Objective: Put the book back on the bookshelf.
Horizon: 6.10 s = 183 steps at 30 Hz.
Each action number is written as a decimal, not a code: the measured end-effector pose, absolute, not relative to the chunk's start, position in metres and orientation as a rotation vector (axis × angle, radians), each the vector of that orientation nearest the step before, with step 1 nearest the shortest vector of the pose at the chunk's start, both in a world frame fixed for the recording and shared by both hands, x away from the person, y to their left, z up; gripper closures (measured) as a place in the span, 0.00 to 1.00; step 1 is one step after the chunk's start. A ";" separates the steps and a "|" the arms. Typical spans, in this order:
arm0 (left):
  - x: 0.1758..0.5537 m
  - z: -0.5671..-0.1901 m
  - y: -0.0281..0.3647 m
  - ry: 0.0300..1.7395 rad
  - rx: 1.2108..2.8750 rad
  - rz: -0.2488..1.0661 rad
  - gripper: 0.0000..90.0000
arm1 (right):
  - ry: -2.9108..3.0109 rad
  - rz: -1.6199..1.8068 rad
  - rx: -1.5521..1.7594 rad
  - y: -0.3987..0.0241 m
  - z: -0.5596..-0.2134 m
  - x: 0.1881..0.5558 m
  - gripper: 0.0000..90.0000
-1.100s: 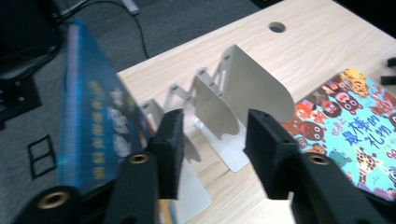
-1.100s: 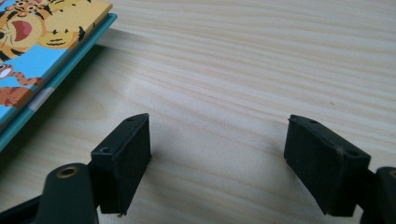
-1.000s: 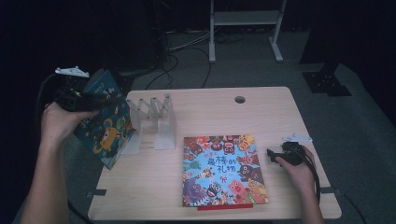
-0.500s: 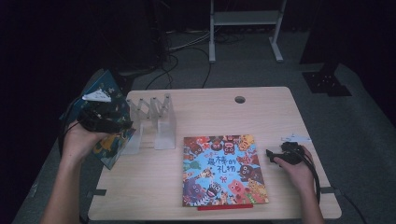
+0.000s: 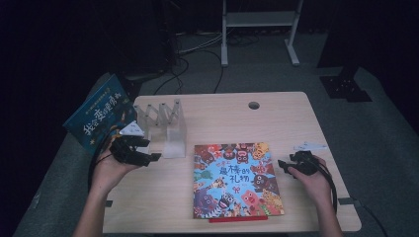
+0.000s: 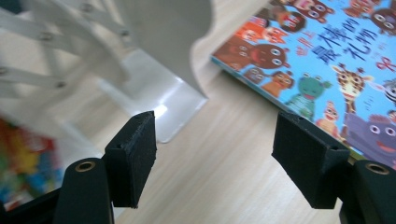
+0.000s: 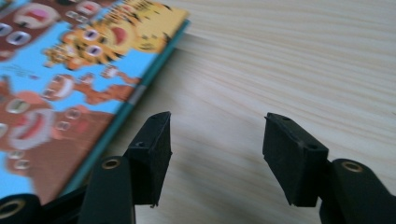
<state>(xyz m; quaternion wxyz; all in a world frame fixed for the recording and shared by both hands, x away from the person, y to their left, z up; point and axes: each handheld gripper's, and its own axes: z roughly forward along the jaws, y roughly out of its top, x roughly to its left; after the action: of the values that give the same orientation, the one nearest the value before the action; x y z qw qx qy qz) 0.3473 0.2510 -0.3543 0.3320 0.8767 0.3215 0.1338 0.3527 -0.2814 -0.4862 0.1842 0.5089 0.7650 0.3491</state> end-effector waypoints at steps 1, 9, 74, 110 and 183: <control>0.347 -0.357 0.248 0.835 2.293 0.345 0.33 | 2.162 1.000 1.431 -0.279 -0.484 0.352 0.46; 0.343 -0.392 0.222 0.743 2.337 0.291 0.30 | 2.198 1.065 1.386 -0.259 -0.471 0.350 0.46; 0.323 -0.458 0.149 0.582 2.320 0.162 0.17 | 2.360 1.070 1.378 -0.218 -0.470 0.404 0.32; 0.340 -0.463 0.170 0.685 2.273 0.132 0.11 | 2.503 1.127 1.092 -0.144 -0.459 0.422 0.39; 0.342 -0.467 0.191 0.780 2.249 0.040 0.08 | 2.485 1.104 1.005 -0.235 -0.473 0.344 0.38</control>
<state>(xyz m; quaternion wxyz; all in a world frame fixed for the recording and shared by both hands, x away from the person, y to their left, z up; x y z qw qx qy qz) 0.3419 0.1907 -0.4672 0.3713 0.8771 0.3043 0.0155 0.3437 -0.2351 -0.4735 0.1209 0.3441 0.8509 0.3781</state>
